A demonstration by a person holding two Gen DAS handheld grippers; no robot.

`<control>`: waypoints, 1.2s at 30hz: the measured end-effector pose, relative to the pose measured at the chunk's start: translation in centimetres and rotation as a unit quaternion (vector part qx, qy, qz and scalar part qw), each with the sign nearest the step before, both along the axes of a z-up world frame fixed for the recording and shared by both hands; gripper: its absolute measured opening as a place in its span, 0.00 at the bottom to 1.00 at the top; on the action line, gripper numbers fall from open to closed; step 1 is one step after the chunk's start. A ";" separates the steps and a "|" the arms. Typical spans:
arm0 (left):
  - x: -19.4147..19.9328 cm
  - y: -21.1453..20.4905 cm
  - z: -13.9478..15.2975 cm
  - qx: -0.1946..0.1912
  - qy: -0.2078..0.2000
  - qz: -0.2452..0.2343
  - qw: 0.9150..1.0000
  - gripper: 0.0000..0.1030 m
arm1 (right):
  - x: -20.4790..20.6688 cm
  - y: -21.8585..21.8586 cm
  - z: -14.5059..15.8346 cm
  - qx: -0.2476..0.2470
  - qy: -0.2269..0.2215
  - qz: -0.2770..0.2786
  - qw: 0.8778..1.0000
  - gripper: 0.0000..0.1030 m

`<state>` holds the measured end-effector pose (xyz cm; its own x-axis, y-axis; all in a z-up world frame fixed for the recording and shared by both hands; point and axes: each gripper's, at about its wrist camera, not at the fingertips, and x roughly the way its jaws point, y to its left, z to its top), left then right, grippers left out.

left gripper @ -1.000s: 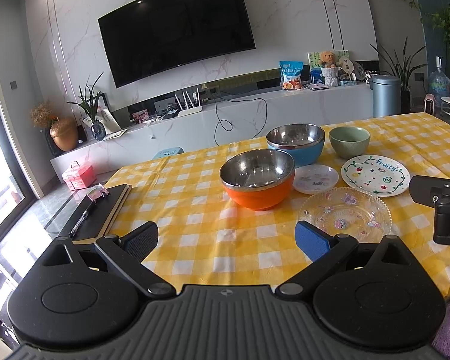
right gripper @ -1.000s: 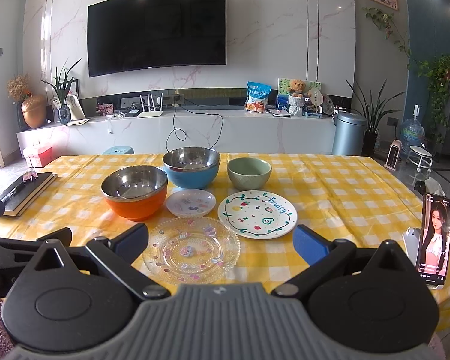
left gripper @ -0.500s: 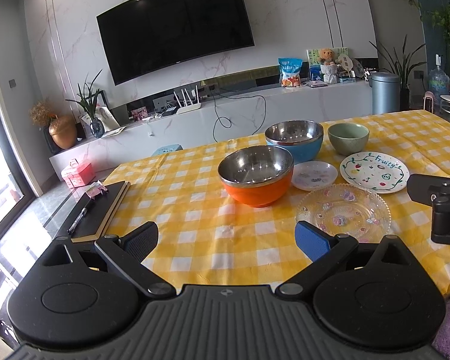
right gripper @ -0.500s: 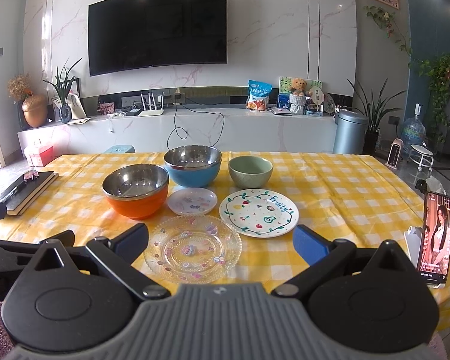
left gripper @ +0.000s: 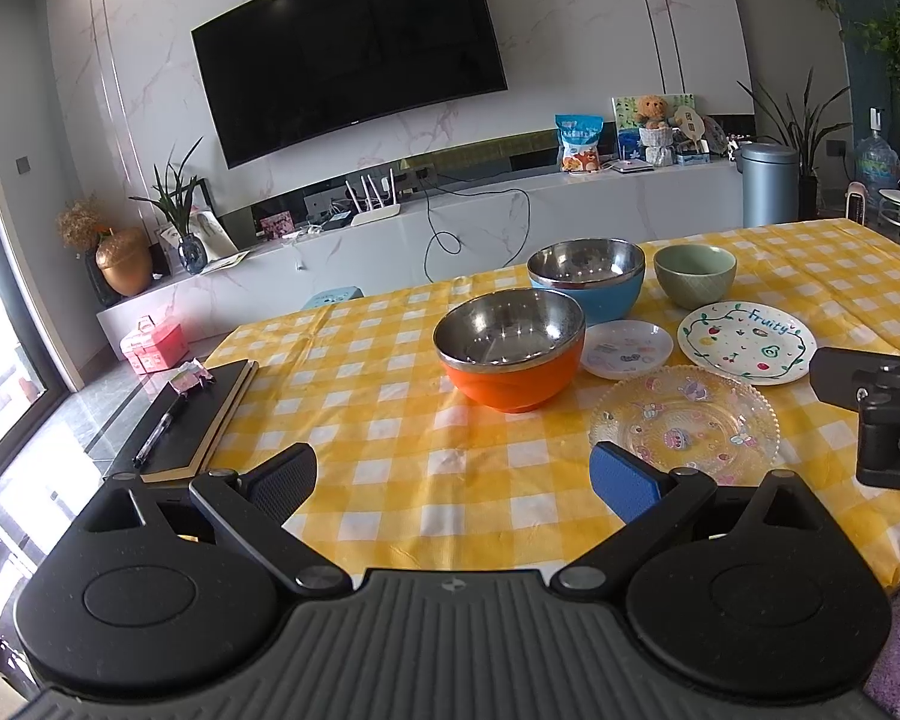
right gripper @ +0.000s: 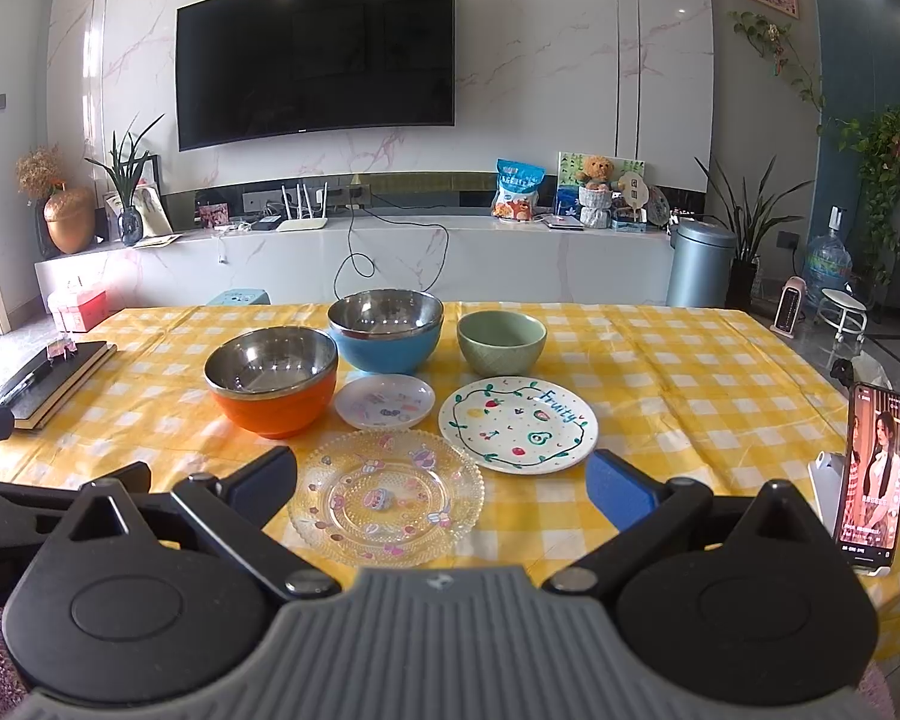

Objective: Organize plates and bowls

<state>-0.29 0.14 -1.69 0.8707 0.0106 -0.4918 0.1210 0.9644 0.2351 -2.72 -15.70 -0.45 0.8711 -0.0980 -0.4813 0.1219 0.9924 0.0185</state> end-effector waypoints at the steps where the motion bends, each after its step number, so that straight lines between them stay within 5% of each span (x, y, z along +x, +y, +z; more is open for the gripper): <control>1: 0.0 0.0 0.0 0.000 0.000 0.000 1.000 1.00 | 0.0 0.1 -0.1 0.000 0.000 0.000 1.000 0.98; 36: -0.1 -0.3 -0.7 0.001 0.005 0.000 1.000 1.00 | 0.3 0.2 -0.6 0.008 0.011 -0.002 1.000 0.98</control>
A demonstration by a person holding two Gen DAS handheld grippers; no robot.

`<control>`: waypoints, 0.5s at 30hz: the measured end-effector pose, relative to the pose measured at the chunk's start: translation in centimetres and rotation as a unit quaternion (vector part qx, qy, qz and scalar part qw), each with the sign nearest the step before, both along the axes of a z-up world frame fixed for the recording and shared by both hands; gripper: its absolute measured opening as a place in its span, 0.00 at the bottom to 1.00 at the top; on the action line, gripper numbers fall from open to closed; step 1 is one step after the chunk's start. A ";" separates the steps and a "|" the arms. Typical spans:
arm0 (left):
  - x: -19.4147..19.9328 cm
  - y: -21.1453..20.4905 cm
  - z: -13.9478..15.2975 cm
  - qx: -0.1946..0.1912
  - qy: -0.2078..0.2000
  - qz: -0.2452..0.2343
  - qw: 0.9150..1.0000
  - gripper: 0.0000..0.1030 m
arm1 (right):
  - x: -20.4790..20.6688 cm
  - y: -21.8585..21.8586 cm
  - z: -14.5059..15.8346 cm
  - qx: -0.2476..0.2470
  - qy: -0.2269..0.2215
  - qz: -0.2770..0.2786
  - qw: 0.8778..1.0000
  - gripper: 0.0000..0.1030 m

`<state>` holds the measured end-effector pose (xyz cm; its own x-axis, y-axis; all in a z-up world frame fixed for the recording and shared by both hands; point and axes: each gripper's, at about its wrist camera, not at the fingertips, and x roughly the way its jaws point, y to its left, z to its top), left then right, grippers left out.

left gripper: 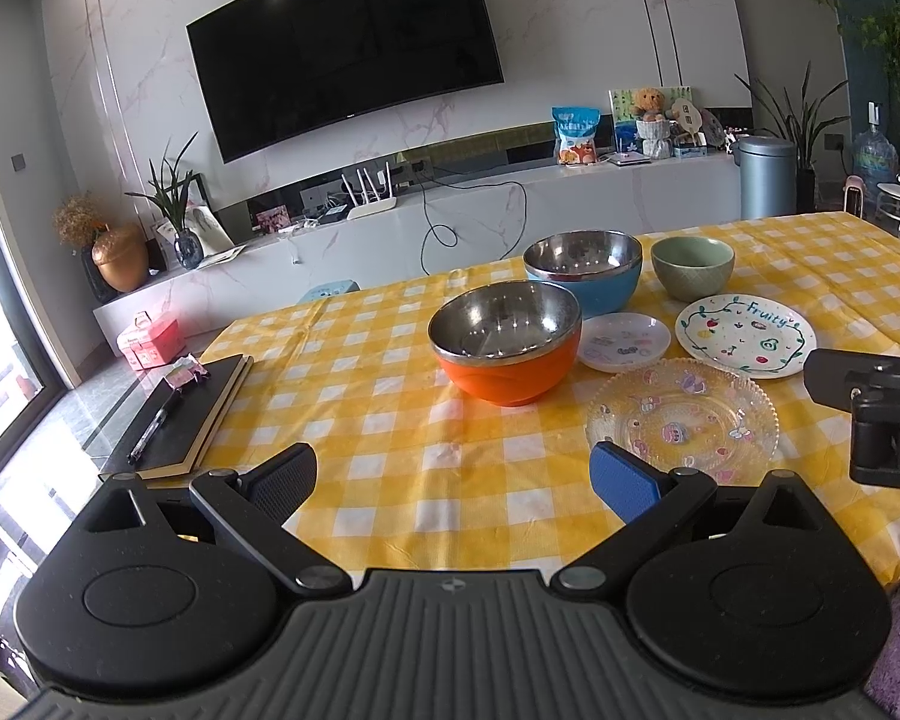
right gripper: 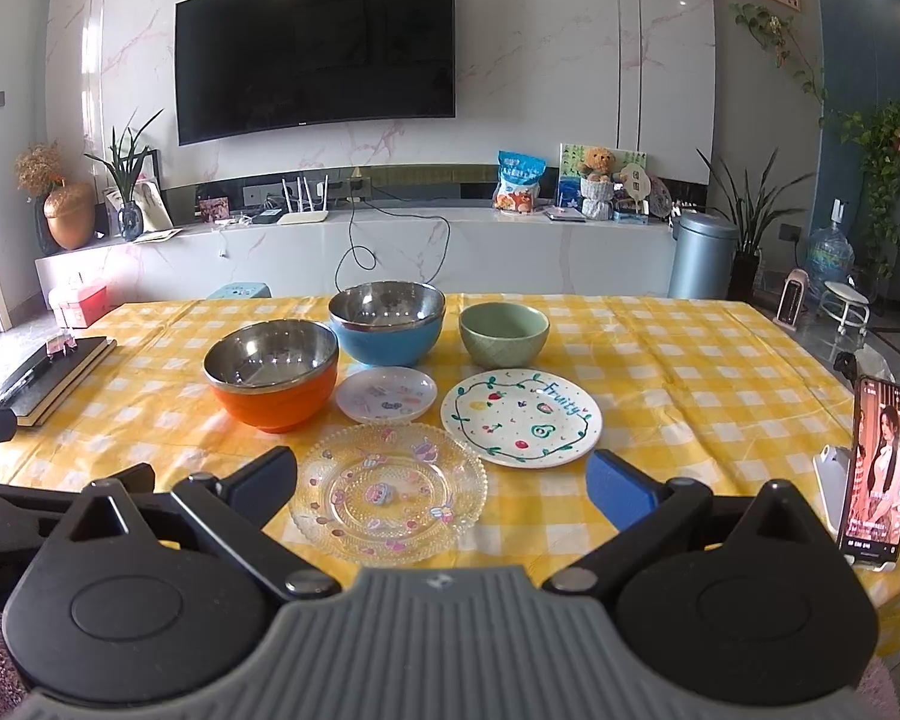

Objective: Organize plates and bowls

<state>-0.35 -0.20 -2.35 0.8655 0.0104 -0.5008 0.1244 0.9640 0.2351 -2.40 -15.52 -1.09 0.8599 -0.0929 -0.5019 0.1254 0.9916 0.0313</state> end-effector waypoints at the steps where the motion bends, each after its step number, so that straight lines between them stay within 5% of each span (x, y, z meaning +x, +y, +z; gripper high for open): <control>1: 0.0 -0.1 -0.3 0.001 0.001 0.000 1.000 1.00 | 0.1 -0.2 -0.1 0.009 0.004 -0.001 1.000 0.98; 10: 1.7 0.6 -1.1 -0.058 0.037 -0.009 0.998 1.00 | 1.2 -1.3 -0.8 0.016 0.005 0.007 1.000 0.98; 15: 2.4 1.0 -1.3 -0.088 0.057 -0.027 0.994 0.89 | 1.6 -1.7 -2.2 0.021 0.000 0.018 1.000 0.97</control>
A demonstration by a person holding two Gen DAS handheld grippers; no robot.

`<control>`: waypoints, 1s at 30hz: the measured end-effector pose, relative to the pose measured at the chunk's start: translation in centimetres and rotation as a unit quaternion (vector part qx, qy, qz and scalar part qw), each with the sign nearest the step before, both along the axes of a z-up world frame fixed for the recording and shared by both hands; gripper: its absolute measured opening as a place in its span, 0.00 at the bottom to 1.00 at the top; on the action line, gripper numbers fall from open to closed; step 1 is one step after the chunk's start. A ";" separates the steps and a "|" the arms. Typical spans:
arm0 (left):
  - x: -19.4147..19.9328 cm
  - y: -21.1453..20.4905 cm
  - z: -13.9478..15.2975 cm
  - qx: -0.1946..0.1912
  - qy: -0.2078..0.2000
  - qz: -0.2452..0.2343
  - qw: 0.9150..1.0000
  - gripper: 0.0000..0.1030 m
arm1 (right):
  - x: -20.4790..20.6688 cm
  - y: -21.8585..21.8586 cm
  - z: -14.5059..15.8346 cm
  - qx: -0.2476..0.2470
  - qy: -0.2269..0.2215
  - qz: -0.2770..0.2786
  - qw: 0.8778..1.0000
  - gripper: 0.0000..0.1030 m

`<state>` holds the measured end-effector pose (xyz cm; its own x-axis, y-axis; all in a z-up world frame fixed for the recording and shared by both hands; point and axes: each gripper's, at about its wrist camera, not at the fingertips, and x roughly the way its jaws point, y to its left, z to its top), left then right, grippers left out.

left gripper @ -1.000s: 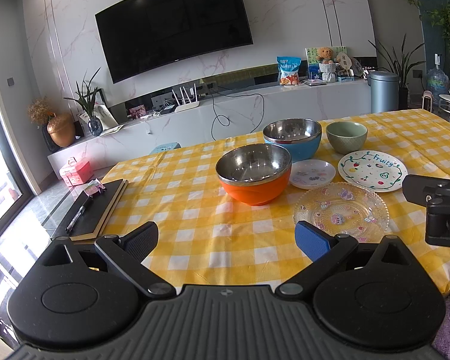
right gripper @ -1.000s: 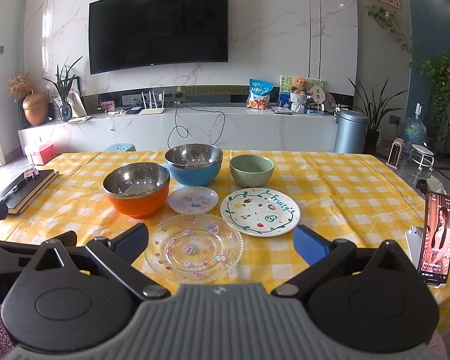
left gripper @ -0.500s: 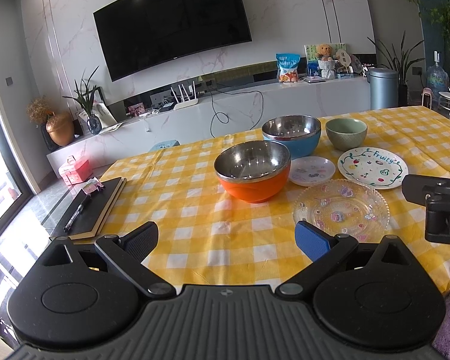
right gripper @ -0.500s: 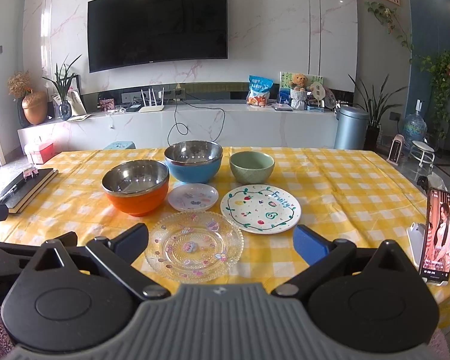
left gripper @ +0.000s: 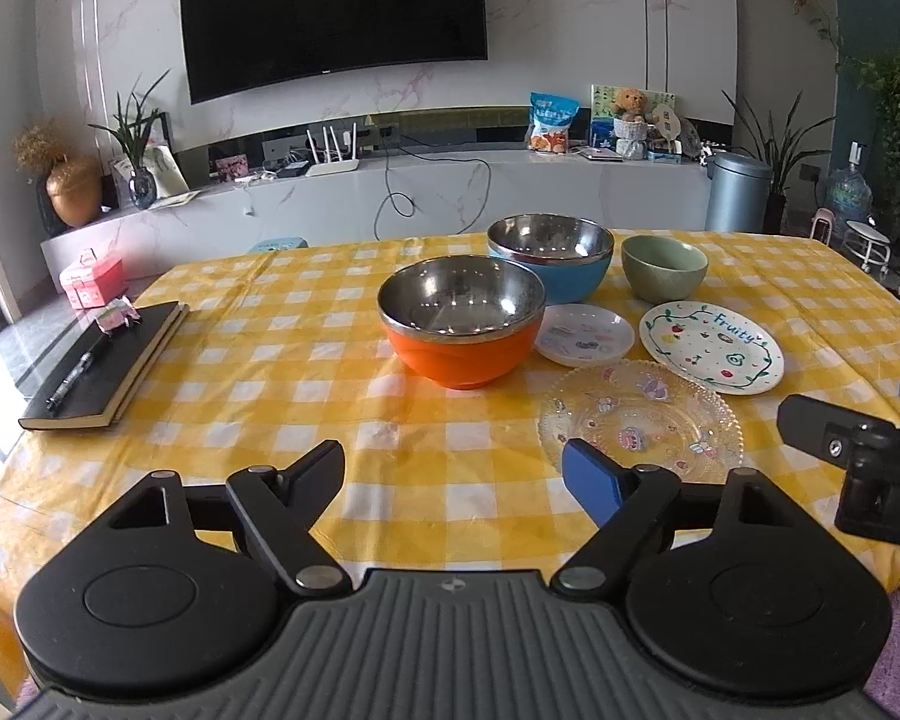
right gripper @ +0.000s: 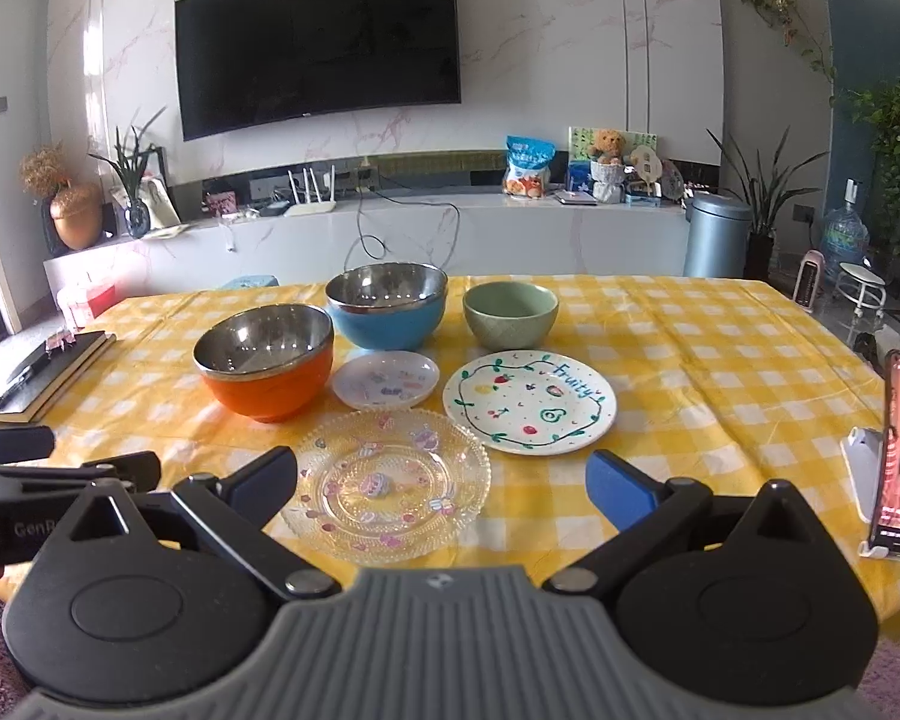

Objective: Organize plates and bowls

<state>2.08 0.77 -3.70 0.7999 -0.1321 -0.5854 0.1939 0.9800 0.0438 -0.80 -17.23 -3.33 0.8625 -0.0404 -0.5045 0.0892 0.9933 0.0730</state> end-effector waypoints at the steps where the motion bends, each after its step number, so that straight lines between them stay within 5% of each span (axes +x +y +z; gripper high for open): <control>1: 0.2 0.0 -0.1 -0.007 0.005 -0.004 1.000 0.87 | 0.0 -0.1 -0.2 0.003 -0.004 0.004 1.000 0.97; 13: 2.5 -0.7 -1.2 -0.040 0.025 -0.013 0.999 0.72 | 2.8 -0.9 -2.8 0.009 0.050 0.002 0.999 0.89; 26: 6.5 -1.5 -4.1 -0.070 0.078 -0.003 0.995 0.61 | 6.1 -2.8 -5.4 0.042 0.085 -0.018 0.995 0.50; 30: 7.3 -1.9 -4.7 -0.076 0.090 0.002 0.993 0.61 | 7.6 -3.4 -6.0 0.054 0.091 -0.020 0.994 0.48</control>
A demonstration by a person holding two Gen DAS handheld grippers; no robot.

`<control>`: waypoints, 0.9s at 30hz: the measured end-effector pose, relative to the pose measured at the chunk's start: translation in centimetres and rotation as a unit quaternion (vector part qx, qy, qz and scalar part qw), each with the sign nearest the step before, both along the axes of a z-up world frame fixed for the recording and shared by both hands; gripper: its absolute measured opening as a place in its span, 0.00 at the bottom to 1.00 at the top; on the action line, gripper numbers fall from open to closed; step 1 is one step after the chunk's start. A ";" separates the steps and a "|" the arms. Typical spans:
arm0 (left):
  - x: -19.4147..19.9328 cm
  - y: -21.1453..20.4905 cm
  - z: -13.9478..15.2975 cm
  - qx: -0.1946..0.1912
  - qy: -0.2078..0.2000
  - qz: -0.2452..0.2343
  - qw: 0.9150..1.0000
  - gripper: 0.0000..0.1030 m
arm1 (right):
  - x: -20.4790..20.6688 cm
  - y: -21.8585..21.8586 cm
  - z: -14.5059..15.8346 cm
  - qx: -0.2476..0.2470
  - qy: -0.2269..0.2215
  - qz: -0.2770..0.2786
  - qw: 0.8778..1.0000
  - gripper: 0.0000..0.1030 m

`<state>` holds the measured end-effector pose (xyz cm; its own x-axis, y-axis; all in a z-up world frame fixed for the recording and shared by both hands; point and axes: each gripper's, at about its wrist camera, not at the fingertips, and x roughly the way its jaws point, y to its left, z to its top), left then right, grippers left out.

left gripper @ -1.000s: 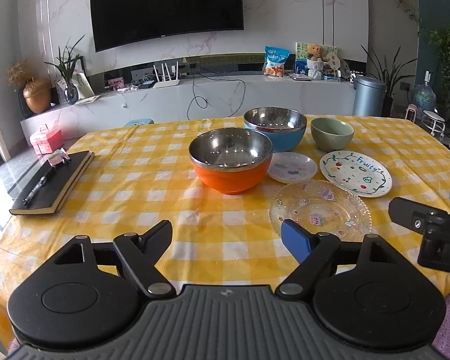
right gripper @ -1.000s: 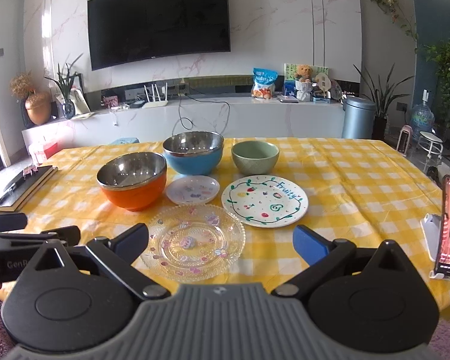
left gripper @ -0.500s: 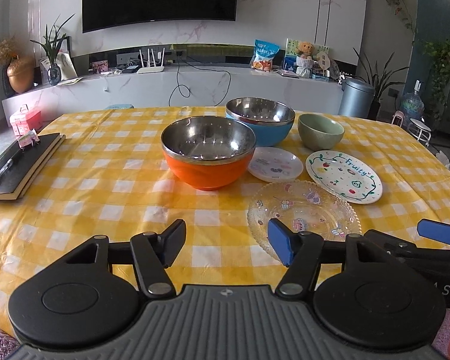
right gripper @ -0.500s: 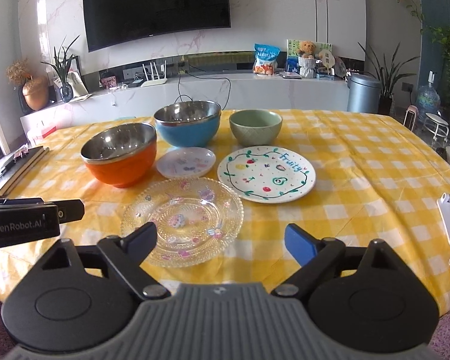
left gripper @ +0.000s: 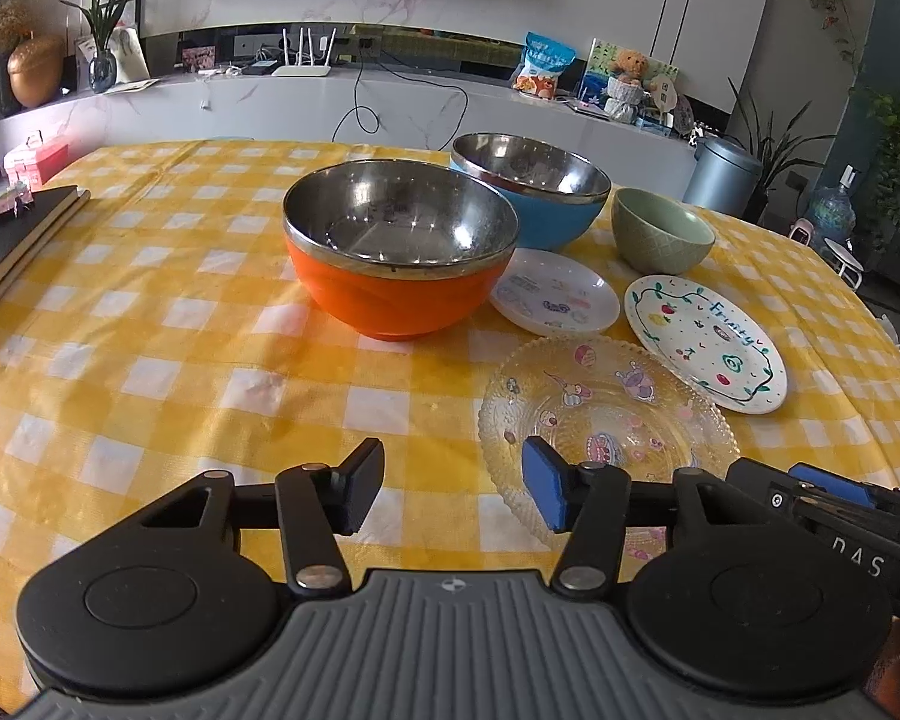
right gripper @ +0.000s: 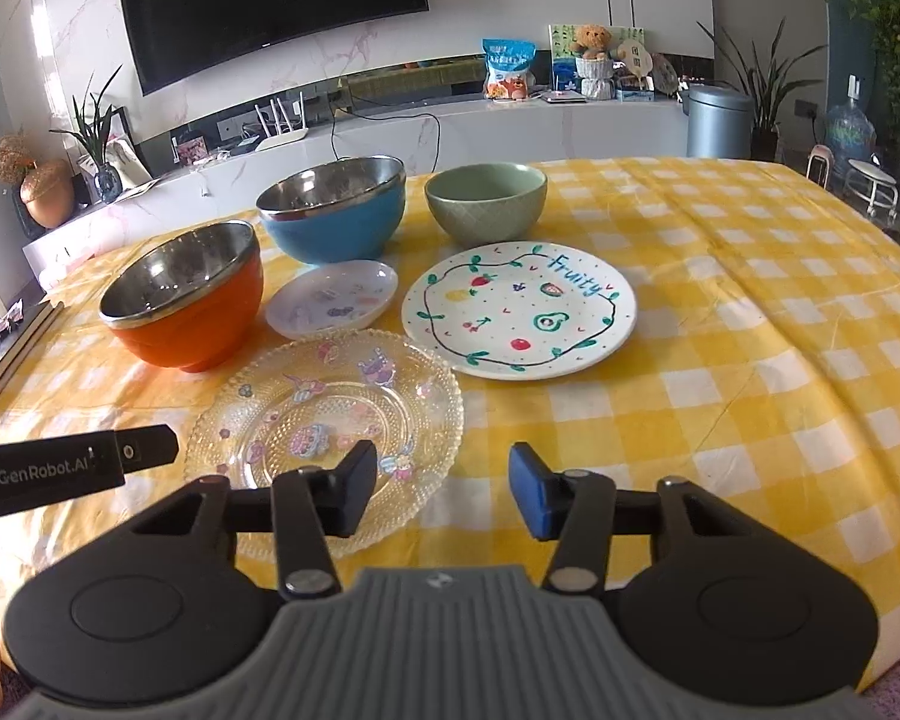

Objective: Organize plates and bowls

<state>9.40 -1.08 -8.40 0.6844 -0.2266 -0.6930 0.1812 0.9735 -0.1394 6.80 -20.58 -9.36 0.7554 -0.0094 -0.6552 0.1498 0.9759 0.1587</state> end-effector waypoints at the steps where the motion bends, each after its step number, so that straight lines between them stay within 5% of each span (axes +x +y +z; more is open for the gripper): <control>1: 0.2 -0.2 -0.2 0.001 0.002 0.002 1.000 0.61 | 0.3 -0.1 -0.1 0.001 -0.002 0.000 1.000 0.48; 7: 1.1 -0.6 -0.9 -0.002 0.010 0.002 1.000 0.60 | 1.4 -0.9 -0.9 0.027 -0.005 -0.005 1.000 0.47; 13: 2.0 -0.9 -1.5 -0.015 0.007 -0.006 1.000 0.59 | 2.1 -1.2 -1.8 0.041 0.001 -0.011 0.999 0.26; 27: 3.5 -1.3 -2.2 -0.043 0.019 -0.021 0.999 0.17 | 3.7 -2.1 -2.9 0.083 0.005 -0.012 0.996 0.14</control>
<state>12.88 -2.43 -10.56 0.6469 -0.3148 -0.6945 0.2155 0.9491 -0.2296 10.47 -22.73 -12.21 0.7496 0.0813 -0.6569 0.1755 0.9325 0.3157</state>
